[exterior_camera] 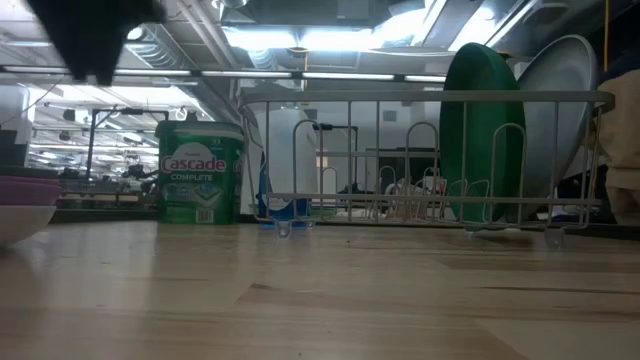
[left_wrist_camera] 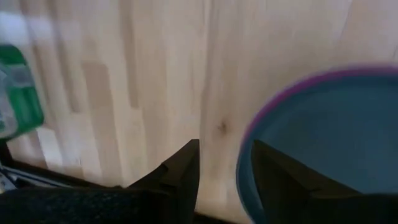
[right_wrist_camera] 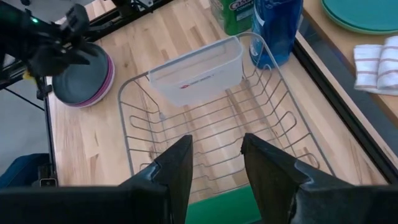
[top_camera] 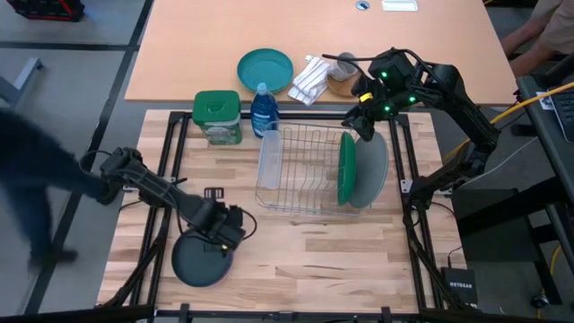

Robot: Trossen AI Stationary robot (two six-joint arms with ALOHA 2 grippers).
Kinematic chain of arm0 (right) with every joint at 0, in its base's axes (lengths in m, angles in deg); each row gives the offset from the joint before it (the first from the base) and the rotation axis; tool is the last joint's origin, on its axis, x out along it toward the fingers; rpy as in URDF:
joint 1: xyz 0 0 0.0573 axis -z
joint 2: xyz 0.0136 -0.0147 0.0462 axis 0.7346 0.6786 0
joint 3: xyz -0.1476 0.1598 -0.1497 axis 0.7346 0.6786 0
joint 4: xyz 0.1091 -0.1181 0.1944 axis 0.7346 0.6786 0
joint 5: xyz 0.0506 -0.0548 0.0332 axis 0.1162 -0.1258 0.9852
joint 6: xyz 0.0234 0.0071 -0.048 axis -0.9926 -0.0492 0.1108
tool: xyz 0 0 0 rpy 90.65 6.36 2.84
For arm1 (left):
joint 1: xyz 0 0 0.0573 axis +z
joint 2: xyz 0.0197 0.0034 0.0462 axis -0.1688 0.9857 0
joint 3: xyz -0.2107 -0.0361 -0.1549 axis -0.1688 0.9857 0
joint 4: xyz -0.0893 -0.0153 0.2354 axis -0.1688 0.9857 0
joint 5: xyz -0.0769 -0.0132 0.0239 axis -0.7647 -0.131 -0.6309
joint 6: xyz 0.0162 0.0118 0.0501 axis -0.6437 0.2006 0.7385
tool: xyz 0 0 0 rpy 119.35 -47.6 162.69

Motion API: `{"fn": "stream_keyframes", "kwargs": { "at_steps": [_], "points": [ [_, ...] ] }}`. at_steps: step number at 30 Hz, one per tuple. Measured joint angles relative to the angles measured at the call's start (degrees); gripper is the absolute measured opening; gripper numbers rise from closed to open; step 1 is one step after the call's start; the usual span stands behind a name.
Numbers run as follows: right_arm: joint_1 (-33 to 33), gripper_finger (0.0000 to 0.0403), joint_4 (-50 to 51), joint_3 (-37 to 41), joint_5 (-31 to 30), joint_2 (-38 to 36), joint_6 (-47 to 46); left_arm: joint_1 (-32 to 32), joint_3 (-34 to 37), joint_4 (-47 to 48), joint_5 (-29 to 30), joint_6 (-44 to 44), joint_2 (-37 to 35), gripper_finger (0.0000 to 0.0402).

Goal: Sort dishes
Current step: Put the dark blue plate into the dish rack

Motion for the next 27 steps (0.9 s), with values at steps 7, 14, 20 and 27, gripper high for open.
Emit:
{"fn": "stream_keyframes", "kwargs": {
  "at_steps": [7,14,20,27],
  "points": [
    [-9.3,0.0147,0.1,0.0,-2.7,-0.3,-0.7,-0.2,7.1,-6.1,-5.0,3.0,0.0,0.0129],
    [-28.7,0.0147,-0.1,0.0,-21.7,-0.4,-8.5,-0.1,13.0,-11.7,-7.1,7.7,0.0,0.0129],
    [-43.0,0.0147,0.9,2.8,-38.1,-1.9,-18.5,0.0,15.4,-11.8,-7.0,11.0,-0.1,0.0129],
    [-53.6,0.0147,-1.0,21.1,-50.0,-8.7,-36.7,0.0,18.1,-13.8,-7.1,14.5,-0.1,0.0129]
  ]
}}
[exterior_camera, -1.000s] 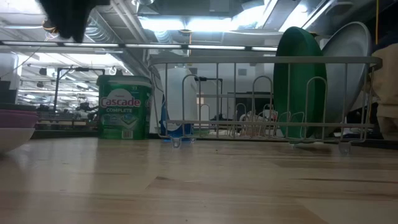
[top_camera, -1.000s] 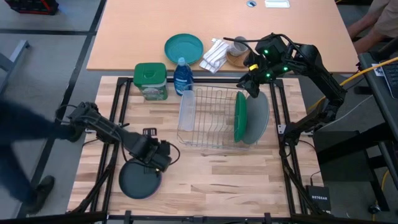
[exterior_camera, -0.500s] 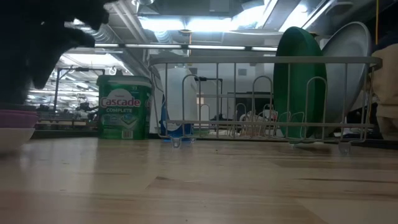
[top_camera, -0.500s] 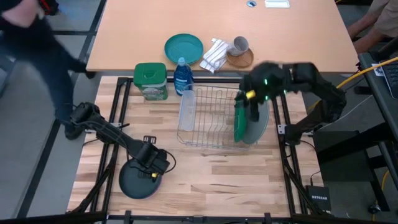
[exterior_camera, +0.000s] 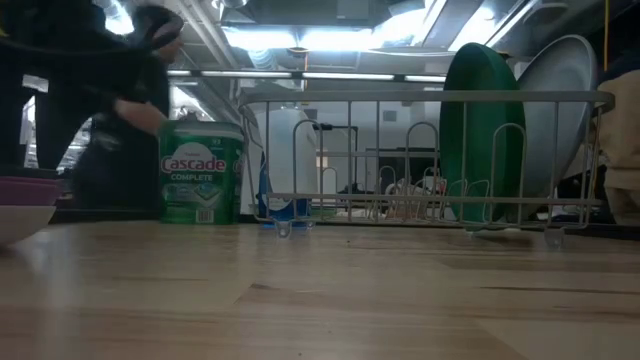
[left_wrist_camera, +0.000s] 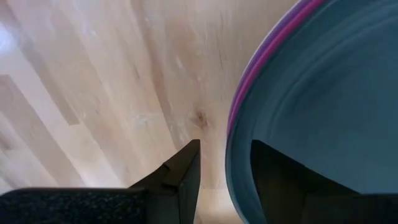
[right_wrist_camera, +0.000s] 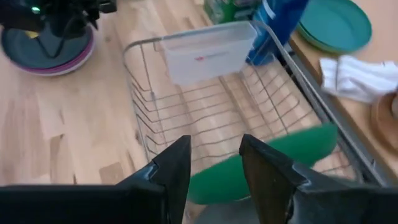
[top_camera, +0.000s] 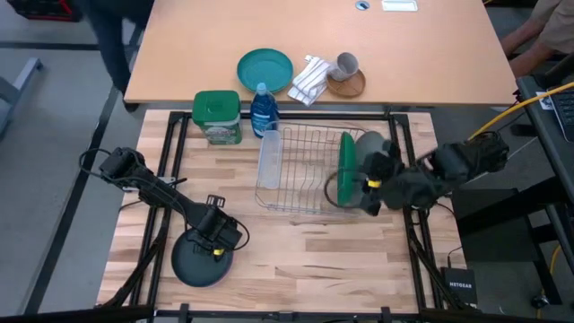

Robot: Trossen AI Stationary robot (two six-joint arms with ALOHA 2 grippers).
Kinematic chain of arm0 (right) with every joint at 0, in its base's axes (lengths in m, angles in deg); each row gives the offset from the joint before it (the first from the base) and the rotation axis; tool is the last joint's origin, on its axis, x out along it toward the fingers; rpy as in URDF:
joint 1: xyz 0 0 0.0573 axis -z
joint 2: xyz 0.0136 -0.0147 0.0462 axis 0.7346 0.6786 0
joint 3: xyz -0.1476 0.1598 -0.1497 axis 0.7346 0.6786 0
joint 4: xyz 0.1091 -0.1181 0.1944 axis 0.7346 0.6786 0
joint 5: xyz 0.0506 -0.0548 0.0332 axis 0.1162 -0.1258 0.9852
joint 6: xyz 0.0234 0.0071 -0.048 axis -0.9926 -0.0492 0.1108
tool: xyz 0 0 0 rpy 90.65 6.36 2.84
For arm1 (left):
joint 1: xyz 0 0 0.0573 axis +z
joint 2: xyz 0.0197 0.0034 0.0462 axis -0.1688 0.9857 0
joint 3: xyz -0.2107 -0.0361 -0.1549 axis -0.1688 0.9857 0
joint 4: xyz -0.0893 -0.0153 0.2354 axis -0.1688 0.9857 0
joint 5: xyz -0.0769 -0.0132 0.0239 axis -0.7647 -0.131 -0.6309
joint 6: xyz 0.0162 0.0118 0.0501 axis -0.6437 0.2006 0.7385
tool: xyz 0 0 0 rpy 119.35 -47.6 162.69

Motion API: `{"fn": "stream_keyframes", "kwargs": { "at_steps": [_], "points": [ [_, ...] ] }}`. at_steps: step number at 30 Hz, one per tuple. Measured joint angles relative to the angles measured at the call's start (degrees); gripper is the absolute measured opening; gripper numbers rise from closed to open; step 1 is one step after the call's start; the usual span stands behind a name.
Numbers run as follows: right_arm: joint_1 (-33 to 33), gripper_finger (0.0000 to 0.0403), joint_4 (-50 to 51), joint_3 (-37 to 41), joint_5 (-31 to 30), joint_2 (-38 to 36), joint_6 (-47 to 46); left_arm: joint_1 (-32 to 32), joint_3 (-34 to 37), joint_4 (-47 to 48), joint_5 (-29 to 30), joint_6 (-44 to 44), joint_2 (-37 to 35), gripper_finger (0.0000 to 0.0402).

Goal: Sort dishes
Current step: Put the dark blue plate into the dish rack

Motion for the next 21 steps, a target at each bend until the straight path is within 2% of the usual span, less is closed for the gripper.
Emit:
{"fn": "stream_keyframes", "kwargs": {
  "at_steps": [3,7,18,21],
  "points": [
    [-2.8,0.0147,-4.5,9.0,-0.5,-3.3,-5.7,0.0,1.1,-1.2,0.0,0.4,0.0,0.0129],
    [-5.1,0.0147,-12.1,18.4,1.1,-6.2,-7.3,0.1,2.4,-2.6,0.0,0.4,0.0,0.0129],
    [-5.6,0.0147,-26.3,32.9,4.0,-7.1,-7.5,0.1,3.1,-5.9,0.0,4.4,0.0,0.0128],
    [-5.6,0.0147,-31.5,36.9,6.2,-7.1,-7.5,0.1,3.1,-5.7,0.0,4.4,0.0,0.0115]
  ]
}}
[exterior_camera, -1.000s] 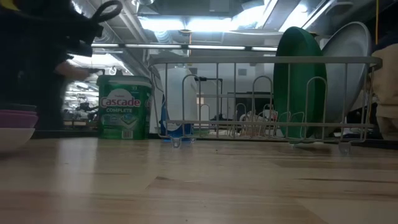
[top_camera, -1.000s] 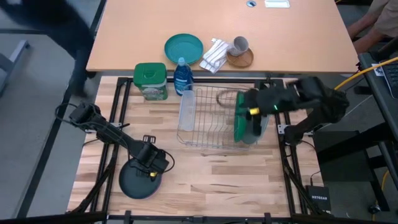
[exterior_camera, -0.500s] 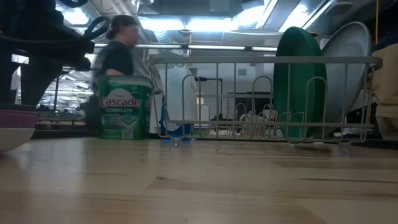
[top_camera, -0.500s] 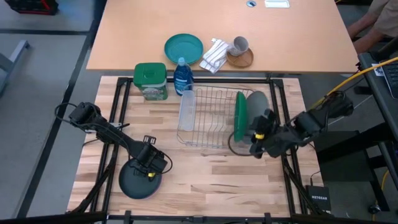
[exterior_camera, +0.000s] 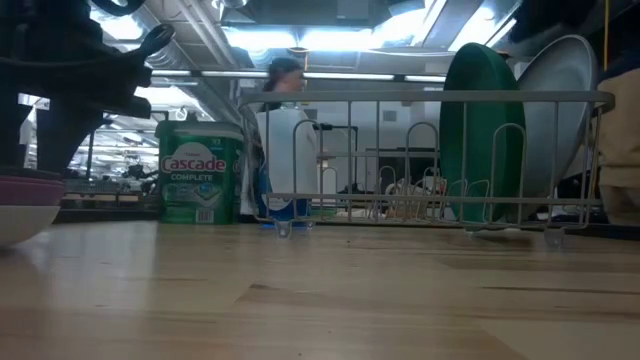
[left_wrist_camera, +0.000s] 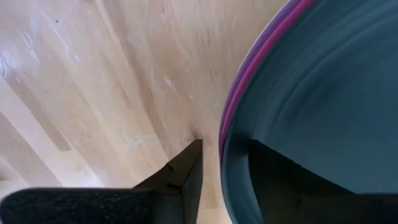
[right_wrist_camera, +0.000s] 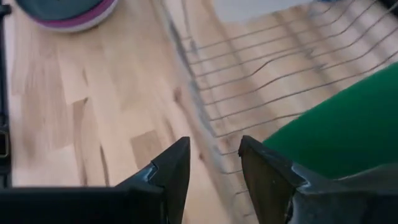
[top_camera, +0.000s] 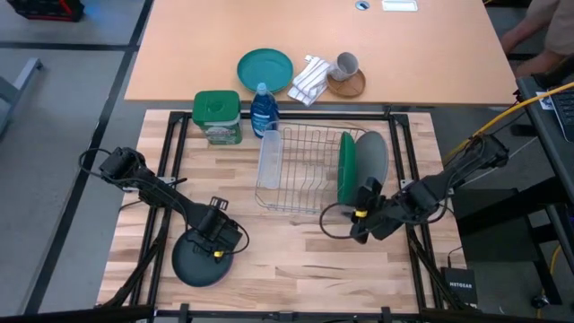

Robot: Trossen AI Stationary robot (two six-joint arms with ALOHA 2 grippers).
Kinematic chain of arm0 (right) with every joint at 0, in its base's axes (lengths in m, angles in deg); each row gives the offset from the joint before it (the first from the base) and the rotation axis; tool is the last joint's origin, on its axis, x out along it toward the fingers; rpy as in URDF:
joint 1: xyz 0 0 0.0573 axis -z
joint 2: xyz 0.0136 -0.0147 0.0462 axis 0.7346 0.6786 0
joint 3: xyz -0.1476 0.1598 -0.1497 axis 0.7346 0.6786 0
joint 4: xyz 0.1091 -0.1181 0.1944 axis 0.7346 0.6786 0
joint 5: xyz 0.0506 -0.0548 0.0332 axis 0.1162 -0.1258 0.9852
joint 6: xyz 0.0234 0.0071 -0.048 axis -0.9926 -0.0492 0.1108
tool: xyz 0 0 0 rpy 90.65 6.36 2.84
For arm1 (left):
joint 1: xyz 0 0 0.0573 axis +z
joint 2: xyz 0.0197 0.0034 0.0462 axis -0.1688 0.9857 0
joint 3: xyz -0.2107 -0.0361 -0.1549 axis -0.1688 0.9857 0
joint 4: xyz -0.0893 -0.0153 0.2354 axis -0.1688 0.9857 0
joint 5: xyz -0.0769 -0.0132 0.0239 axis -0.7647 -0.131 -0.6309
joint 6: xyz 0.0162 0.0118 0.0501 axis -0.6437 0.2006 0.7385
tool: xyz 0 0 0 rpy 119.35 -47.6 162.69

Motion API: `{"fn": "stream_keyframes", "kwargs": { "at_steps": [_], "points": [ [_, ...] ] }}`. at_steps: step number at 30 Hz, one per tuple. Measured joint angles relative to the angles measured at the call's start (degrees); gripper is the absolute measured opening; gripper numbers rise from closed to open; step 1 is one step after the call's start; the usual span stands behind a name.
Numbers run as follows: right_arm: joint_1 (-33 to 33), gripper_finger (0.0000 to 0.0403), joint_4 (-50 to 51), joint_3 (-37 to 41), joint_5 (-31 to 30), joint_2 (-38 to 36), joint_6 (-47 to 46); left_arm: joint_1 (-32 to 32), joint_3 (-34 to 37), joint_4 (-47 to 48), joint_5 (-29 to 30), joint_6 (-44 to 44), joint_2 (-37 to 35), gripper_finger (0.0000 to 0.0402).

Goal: Sort dishes
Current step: Put the dark blue plate into the dish rack

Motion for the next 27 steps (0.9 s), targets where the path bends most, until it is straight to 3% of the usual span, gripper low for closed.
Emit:
{"fn": "stream_keyframes", "kwargs": {
  "at_steps": [10,27],
  "points": [
    [0.0,0.0147,-16.1,4.6,1.3,0.0,1.2,0.0,-0.1,0.1,-0.1,-0.1,-0.2,0.0011],
    [0.0,0.0147,-19.3,4.6,1.2,0.0,2.2,-0.2,-1.5,1.1,0.0,-5.4,-0.3,0.0002]
  ]
}}
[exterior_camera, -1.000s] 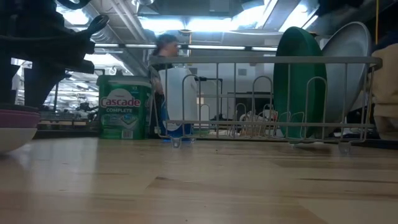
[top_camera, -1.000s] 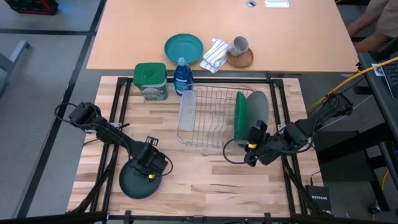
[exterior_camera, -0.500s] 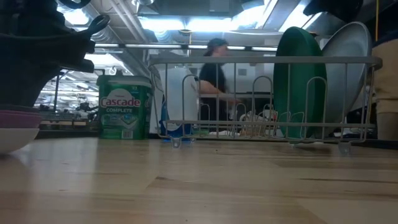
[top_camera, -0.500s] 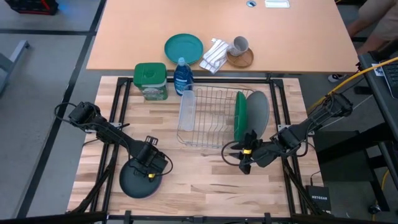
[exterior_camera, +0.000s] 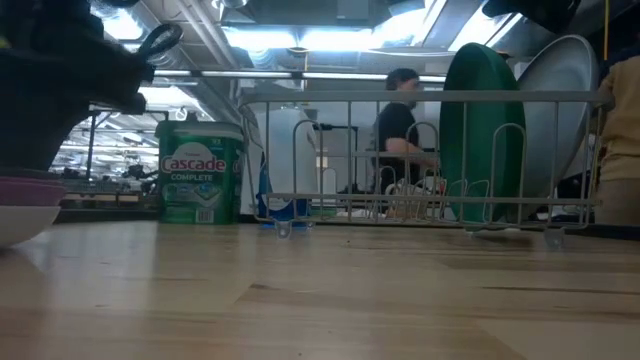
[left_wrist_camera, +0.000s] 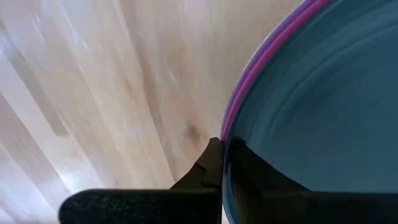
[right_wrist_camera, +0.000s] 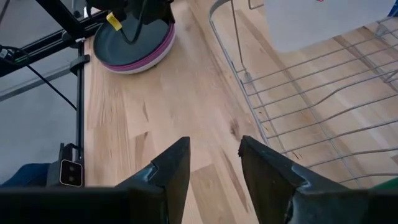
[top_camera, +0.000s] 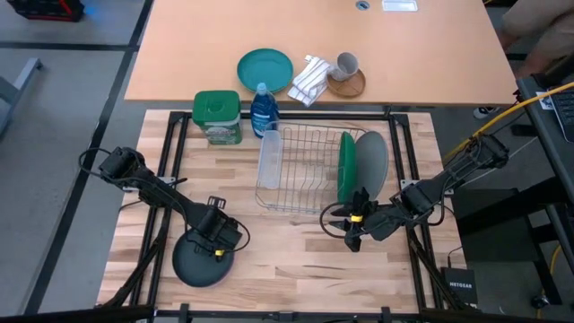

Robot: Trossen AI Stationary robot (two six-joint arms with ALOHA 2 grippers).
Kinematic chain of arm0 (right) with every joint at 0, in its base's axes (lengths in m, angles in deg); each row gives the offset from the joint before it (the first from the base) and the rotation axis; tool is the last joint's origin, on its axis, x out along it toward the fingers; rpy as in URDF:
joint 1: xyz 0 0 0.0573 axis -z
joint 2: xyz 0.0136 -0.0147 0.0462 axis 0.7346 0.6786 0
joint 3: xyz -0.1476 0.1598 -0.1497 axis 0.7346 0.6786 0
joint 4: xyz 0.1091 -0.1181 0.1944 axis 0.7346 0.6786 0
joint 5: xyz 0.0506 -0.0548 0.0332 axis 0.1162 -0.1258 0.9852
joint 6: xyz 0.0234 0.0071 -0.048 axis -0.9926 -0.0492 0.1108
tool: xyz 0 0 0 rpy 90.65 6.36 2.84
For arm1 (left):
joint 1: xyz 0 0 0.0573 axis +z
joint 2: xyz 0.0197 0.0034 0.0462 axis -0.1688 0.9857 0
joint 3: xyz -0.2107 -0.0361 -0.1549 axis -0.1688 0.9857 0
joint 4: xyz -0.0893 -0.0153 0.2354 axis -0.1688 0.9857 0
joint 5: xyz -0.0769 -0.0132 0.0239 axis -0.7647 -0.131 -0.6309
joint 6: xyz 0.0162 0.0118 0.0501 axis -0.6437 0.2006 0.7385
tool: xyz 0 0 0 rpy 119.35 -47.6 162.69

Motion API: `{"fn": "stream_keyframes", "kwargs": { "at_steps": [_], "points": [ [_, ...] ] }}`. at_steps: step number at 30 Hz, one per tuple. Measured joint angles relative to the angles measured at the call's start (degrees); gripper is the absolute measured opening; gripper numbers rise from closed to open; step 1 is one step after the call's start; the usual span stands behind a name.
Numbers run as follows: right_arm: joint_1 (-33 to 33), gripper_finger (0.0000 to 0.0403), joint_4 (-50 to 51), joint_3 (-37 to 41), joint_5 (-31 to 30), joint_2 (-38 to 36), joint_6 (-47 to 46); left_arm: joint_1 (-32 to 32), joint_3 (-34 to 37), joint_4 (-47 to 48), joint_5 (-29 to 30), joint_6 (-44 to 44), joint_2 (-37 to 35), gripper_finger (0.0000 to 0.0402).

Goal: Sort dishes
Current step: Put the dark blue plate into the dish rack

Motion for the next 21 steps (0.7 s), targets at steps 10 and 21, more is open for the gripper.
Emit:
{"fn": "stream_keyframes", "kwargs": {
  "at_steps": [10,21],
  "points": [
    [0.0,0.0147,-0.7,0.0,0.5,2.1,1.7,0.1,-4.5,-2.0,4.0,-7.0,-0.6,0.0],
    [0.0,0.0147,-1.6,0.0,2.9,7.9,1.8,-1.2,-6.1,-7.2,8.1,-12.7,-0.6,0.0]
  ]
}}
